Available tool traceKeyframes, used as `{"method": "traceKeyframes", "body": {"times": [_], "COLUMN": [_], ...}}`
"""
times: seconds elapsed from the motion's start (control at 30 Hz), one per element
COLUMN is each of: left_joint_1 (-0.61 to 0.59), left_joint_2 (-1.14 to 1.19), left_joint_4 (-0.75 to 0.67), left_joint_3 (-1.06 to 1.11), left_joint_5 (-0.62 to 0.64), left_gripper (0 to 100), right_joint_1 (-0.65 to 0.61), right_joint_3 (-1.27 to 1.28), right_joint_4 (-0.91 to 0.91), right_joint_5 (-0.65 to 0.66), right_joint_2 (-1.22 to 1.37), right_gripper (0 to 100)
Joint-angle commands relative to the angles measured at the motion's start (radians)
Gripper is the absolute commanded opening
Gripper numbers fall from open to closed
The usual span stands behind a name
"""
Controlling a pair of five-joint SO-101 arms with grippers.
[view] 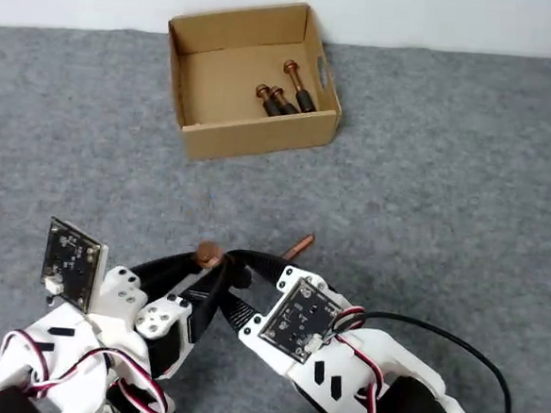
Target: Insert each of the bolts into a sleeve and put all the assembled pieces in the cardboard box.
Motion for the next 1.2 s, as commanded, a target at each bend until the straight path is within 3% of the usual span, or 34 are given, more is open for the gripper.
{"method": "traceKeyframes", "body": {"times": [0.0, 0.17, 0.33, 0.43, 0.57, 0.8, 0.97, 1.17], "left_joint_1": [0.002, 0.0, -0.018, -0.106, -0.222, -0.591, -0.761, -0.79], "left_joint_2": [0.003, 0.003, 0.005, 0.005, -0.003, -0.005, -0.005, -0.005], "left_joint_4": [0.035, 0.06, 0.06, 0.06, 0.057, 0.048, -0.115, -0.382], "left_joint_3": [-0.019, -0.062, -0.137, -0.159, -0.154, 0.024, 0.297, 0.588], "left_joint_5": [-0.017, -0.015, -0.012, -0.023, -0.115, -0.249, -0.319, -0.365], "left_gripper": [19, 19, 19, 15, 0, 0, 0, 0], "right_joint_1": [-0.001, 0.001, 0.081, 0.156, 0.282, 0.503, 0.515, 0.513], "right_joint_3": [-0.015, -0.015, -0.015, -0.018, -0.018, -0.075, -0.27, -0.54], "right_joint_4": [-0.033, -0.033, -0.033, -0.024, 0.004, 0.153, 0.226, 0.249], "right_joint_5": [0.008, 0.005, 0.002, -0.071, -0.196, -0.451, -0.557, -0.598], "right_joint_2": [-0.002, -0.002, -0.005, -0.004, -0.002, 0.004, 0.143, 0.466], "right_gripper": [0.8, 0.8, 0.8, 0.8, 0.8, 0.8, 0.8, 0.8]}}
